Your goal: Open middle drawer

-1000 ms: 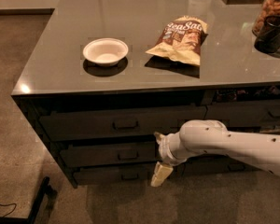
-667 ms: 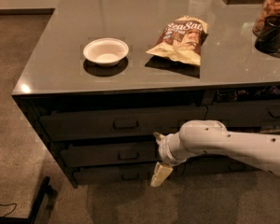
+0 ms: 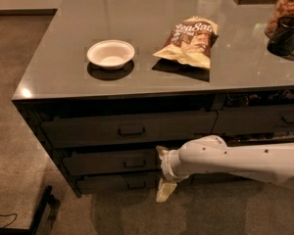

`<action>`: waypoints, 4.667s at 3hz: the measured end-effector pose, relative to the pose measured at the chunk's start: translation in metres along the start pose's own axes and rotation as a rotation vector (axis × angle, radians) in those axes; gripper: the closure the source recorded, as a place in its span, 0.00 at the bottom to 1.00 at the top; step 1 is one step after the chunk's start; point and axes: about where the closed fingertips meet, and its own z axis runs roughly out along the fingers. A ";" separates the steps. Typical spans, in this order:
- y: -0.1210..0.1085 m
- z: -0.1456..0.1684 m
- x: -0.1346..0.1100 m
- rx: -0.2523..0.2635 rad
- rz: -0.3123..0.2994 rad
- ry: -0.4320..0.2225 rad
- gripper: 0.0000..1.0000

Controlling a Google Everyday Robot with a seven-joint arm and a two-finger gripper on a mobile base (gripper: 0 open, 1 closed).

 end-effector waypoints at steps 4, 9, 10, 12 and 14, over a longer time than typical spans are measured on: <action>-0.033 0.080 0.031 0.082 0.002 -0.015 0.00; -0.068 0.139 0.044 0.020 0.078 -0.039 0.00; -0.062 0.138 0.048 -0.009 0.100 -0.031 0.00; -0.046 0.134 0.056 -0.069 0.143 -0.015 0.00; -0.028 0.121 0.058 -0.145 0.149 0.010 0.00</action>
Offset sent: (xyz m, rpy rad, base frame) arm 0.0360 0.0016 -0.0836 -0.0328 -0.0538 -0.0105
